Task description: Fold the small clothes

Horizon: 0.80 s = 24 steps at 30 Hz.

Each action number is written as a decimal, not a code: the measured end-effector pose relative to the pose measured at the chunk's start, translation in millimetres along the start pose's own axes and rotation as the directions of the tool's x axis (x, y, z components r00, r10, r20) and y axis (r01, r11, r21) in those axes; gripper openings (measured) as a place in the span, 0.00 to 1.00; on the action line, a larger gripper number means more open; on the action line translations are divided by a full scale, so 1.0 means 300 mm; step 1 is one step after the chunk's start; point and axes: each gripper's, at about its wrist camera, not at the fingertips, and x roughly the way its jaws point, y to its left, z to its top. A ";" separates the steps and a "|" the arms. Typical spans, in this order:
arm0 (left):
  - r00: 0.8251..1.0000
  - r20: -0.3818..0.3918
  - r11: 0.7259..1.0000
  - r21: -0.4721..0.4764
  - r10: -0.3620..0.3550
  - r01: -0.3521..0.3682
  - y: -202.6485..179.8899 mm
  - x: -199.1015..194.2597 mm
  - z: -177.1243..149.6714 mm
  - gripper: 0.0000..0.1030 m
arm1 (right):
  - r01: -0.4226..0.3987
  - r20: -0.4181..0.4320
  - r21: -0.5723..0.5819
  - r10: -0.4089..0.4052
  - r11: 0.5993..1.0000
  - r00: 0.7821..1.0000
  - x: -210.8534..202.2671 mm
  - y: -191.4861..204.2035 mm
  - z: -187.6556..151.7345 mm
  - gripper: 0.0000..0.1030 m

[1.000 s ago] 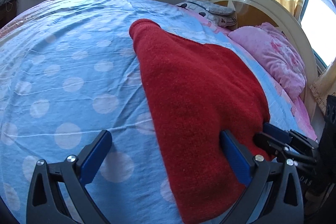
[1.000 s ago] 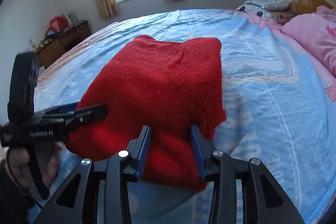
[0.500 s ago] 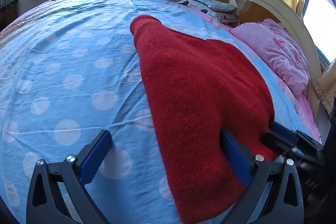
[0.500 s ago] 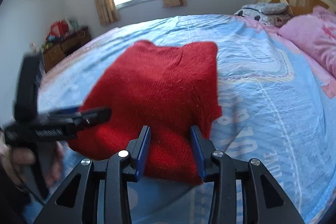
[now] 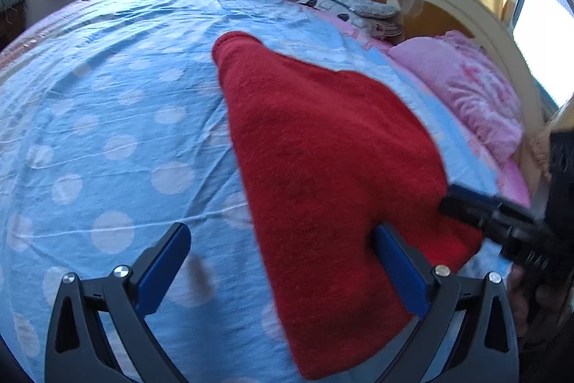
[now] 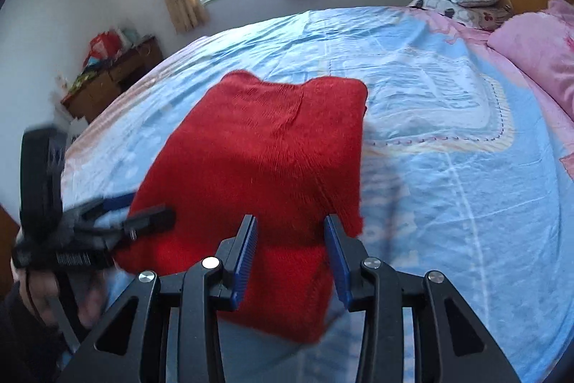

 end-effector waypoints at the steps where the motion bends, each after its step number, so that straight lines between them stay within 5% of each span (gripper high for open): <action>1: 1.000 0.005 1.000 -0.011 -0.020 0.020 0.000 0.002 0.010 1.00 | 0.003 0.015 0.002 -0.003 1.000 1.000 -0.016 -0.015 0.004 0.39; 4: 0.999 0.006 0.999 -0.011 -0.037 0.037 -0.009 0.030 0.023 1.00 | 0.009 0.075 0.053 -0.013 0.999 0.997 -0.057 -0.087 0.033 0.39; 7: 0.998 -0.015 0.998 0.002 -0.058 0.058 -0.021 0.063 0.007 1.00 | -0.012 0.118 0.170 -0.009 0.985 0.993 -0.066 -0.193 0.076 0.50; 19: 0.998 -0.018 0.998 0.027 -0.056 0.057 -0.039 0.061 0.001 1.00 | -0.146 -0.025 0.291 0.159 0.946 0.987 0.265 -0.277 0.223 0.51; 24: 0.998 -0.022 0.998 0.034 -0.051 0.052 -0.044 0.067 0.001 1.00 | -0.226 -0.026 0.398 0.257 0.889 0.966 0.336 -0.340 0.227 0.51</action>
